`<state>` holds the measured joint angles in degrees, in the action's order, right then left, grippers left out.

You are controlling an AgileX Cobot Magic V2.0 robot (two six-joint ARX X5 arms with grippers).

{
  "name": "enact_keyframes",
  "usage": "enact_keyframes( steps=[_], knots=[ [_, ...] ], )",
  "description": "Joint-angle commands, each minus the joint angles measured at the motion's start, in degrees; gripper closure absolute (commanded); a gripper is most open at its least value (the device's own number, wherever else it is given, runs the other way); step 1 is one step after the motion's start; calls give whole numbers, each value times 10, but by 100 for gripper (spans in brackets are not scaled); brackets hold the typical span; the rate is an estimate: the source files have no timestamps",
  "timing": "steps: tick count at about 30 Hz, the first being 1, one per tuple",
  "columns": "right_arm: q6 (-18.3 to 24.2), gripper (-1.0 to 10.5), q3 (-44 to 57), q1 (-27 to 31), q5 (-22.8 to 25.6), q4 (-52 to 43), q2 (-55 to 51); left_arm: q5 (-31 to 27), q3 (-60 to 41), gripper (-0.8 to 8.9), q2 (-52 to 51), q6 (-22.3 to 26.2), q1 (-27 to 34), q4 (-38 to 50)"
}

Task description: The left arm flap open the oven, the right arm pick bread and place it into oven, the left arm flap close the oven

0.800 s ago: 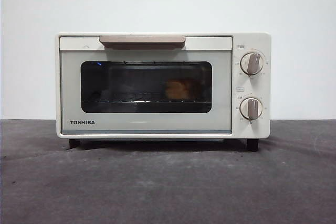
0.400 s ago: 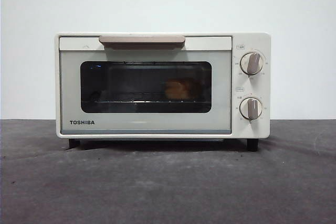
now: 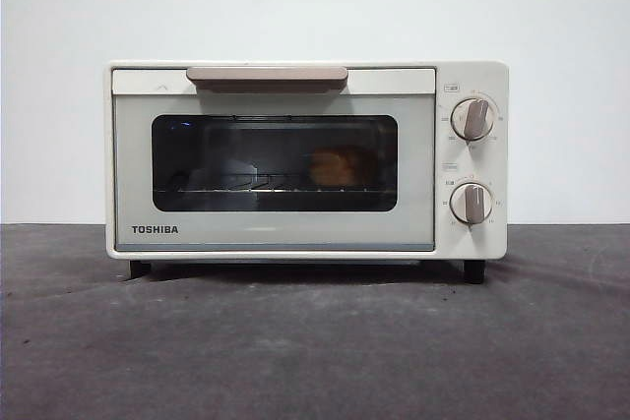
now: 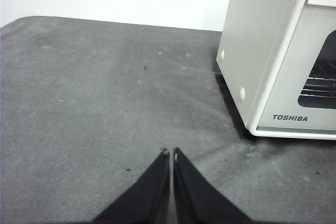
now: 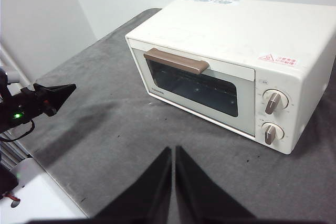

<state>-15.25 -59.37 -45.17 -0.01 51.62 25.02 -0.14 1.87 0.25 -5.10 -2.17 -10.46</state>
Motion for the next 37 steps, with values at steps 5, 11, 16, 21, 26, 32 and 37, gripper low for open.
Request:
enact_keyframes(
  steps=[5,11,16,21,26,32,37],
  knots=[
    [3,940,-9,-5,0,-6,3,-3,-12,794,-1,-1,1,-3],
    [3,940,-9,-5,0,-6,3,-3,-12,794,-1,-1,1,-3],
    [6,940,-2,11,12,-19,-4,-3,-12,794,-1,-1,1,-3],
    [25,940,59,112,16,-122,-21,-3,-12,794,-1,-1,1,-3],
    [56,940,224,245,19,-329,-68,-3,-12,794,-1,-1,1,-3],
    [61,940,400,356,19,-400,-133,-3,-12,794,-1,-1,1,-3],
    [85,940,489,391,19,-402,-179,-3,-12,794,-1,-1,1,-3]
  ],
)
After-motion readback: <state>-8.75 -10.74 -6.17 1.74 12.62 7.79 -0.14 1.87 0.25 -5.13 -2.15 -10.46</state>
